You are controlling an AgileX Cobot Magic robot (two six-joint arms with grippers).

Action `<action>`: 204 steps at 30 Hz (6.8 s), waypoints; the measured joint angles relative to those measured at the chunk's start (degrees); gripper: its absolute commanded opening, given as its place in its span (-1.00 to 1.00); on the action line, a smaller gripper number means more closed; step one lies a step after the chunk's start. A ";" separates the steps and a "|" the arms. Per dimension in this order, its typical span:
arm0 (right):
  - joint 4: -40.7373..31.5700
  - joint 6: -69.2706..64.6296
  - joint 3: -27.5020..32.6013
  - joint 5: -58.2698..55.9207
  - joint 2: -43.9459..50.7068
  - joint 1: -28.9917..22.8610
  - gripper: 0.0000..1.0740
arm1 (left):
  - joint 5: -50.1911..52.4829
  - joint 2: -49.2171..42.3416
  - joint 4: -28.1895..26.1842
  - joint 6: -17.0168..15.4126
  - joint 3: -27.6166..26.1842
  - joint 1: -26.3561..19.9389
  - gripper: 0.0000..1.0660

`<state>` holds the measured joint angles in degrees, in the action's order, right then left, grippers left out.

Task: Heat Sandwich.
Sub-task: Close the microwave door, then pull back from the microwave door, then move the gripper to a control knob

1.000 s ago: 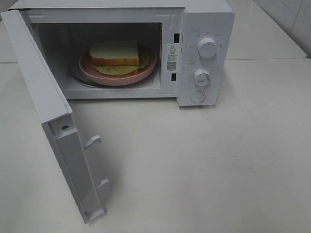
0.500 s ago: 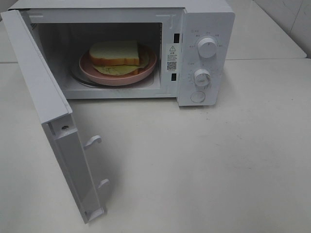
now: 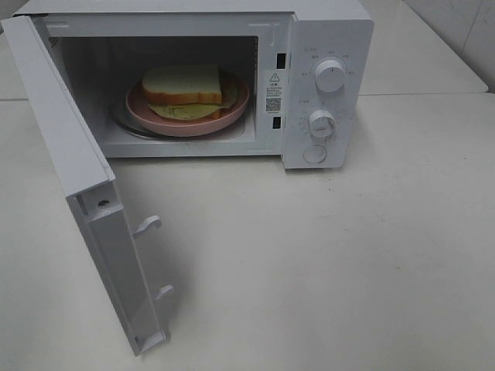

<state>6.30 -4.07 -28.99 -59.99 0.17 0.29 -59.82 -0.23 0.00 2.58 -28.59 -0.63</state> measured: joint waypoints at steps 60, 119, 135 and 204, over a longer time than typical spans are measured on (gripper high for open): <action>0.00 0.57 0.00 0.00 0.00 0.00 0.42 | 88.12 48.87 2.46 -2.12 20.23 0.00 -0.99; 0.00 0.57 0.00 0.00 0.00 0.00 0.42 | 114.53 103.76 -14.50 -0.92 -12.09 36.84 -0.99; 0.00 0.57 0.00 0.00 0.00 0.00 0.42 | 108.98 111.50 -20.45 4.87 -25.44 42.51 -0.99; -0.06 0.57 0.00 0.00 0.00 0.00 0.42 | 87.32 99.87 -28.30 11.75 -19.31 47.56 -0.48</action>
<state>6.25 -3.50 -28.99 -59.99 0.17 0.29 27.50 99.64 -28.30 14.32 -47.90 46.93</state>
